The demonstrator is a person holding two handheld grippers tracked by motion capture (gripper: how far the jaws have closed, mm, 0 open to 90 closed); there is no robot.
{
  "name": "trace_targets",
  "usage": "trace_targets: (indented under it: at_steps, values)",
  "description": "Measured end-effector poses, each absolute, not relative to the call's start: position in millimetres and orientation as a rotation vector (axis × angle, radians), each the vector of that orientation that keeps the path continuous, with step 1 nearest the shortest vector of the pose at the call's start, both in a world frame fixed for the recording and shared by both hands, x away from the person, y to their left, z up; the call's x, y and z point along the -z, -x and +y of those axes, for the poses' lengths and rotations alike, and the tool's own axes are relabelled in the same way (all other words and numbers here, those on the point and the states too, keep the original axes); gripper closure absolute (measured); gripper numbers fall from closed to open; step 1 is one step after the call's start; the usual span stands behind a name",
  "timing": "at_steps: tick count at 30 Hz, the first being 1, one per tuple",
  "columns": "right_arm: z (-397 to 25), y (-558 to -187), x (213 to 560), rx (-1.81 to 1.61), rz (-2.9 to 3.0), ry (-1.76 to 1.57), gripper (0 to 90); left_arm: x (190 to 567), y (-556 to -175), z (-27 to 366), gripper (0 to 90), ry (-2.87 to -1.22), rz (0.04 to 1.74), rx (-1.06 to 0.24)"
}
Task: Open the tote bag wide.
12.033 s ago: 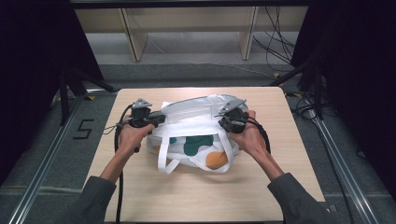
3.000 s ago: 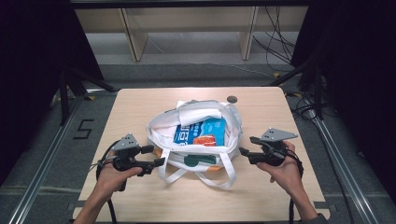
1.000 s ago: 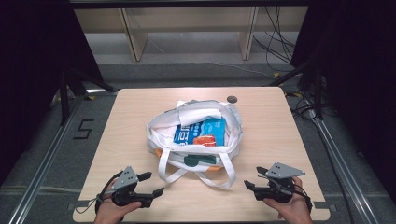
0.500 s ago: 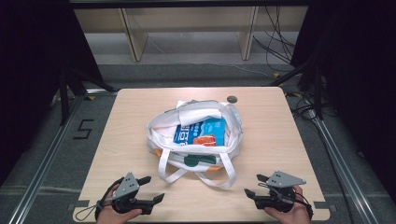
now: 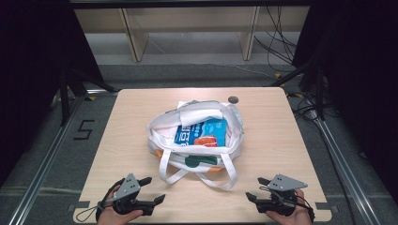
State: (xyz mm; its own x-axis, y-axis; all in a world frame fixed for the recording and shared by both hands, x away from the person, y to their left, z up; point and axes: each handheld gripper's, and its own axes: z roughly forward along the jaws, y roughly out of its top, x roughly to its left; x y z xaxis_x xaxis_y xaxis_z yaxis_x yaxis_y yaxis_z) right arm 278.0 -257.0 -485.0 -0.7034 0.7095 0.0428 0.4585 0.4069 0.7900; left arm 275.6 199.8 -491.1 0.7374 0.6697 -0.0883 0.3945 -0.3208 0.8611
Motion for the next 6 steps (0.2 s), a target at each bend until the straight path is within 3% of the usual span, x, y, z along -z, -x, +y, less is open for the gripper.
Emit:
trace_targets:
  at_steps: [6]
  values:
    - [-257.0,-278.3,485.6,-1.184,2.374,-1.022,30.4,492.5,-276.5,200.8,20.9,-1.938,0.847,-0.338]
